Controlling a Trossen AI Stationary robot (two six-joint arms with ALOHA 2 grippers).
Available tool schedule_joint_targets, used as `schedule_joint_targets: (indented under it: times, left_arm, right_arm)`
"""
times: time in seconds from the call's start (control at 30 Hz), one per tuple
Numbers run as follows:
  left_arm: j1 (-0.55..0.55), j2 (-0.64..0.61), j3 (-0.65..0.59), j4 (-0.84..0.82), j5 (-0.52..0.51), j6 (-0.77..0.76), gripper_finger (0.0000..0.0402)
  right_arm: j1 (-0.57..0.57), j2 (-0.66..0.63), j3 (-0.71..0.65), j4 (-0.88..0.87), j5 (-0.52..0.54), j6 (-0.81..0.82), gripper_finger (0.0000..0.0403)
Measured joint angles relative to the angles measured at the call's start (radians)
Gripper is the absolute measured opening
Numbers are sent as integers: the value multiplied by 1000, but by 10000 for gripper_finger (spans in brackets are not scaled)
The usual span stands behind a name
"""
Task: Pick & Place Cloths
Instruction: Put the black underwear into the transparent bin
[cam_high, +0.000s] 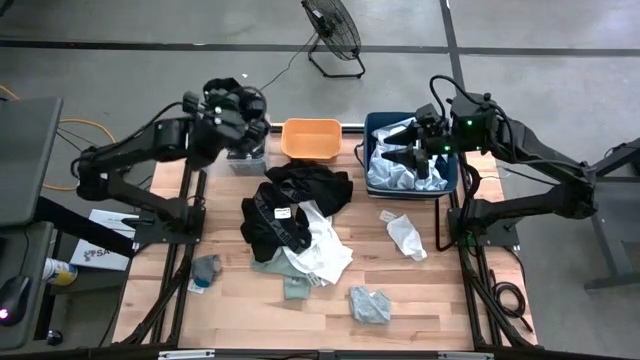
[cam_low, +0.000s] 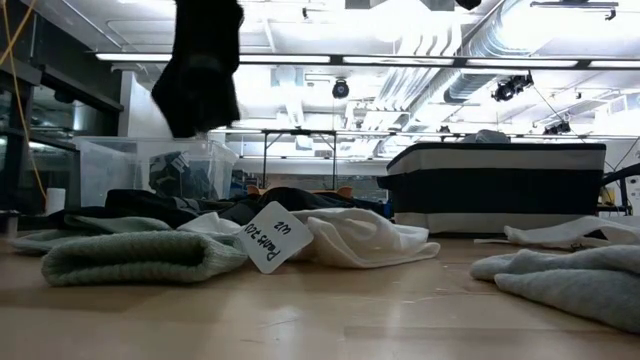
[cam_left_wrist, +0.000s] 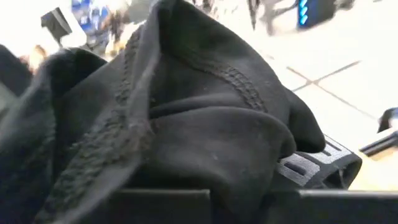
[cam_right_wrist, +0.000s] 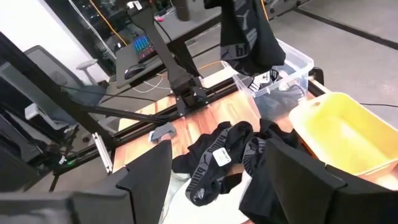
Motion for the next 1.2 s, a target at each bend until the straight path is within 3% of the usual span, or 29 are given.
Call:
schedule_joint_targets:
  times: [0.3,0.57,0.83,1.2]
  left_arm:
    - [246,23,0,-196,205,-90,3]
    - [381,95,0,-267,284,-59,3]
    - [453,192,0,-264,368,-42,3]
    - [453,334,0,-293,503,-68,3]
  right_arm:
    - [0,0,0,-14,5,0,249]
    - [0,0,0,-14,55,1,249]
    - [0,1,0,-14,58,1,249]
    - [0,1,-1,-47,58,0,249]
